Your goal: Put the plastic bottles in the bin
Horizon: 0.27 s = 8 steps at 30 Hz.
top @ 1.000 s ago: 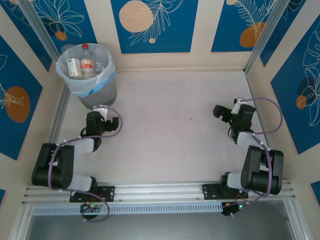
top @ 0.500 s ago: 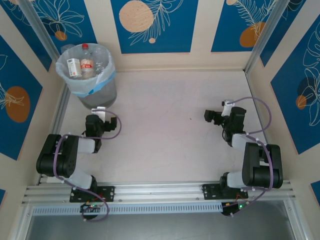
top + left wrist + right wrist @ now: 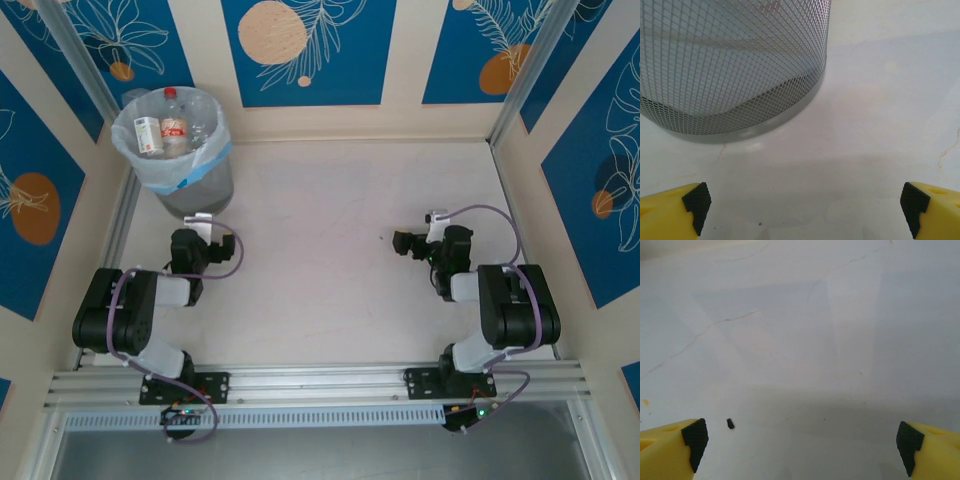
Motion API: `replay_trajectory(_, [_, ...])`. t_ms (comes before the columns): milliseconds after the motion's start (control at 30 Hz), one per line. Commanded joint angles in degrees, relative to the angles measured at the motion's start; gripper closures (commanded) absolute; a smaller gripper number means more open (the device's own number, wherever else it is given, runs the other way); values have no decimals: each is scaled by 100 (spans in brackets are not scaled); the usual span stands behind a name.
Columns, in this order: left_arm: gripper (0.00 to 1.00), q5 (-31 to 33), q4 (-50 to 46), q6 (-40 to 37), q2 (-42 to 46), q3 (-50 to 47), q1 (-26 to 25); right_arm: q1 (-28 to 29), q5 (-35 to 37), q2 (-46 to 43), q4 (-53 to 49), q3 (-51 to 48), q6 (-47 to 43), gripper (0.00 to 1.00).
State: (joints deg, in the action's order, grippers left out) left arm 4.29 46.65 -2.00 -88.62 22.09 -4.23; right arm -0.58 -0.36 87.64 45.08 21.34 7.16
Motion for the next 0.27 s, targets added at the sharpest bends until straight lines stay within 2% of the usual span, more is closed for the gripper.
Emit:
replay_trajectory(0, [1,-166,68,-64,59,116,27,19,313,2,194,248,-154,1])
replay_trajectory(233, [1,-193,76,-55,62,102,44,14,291,-21,120,258,-161,1])
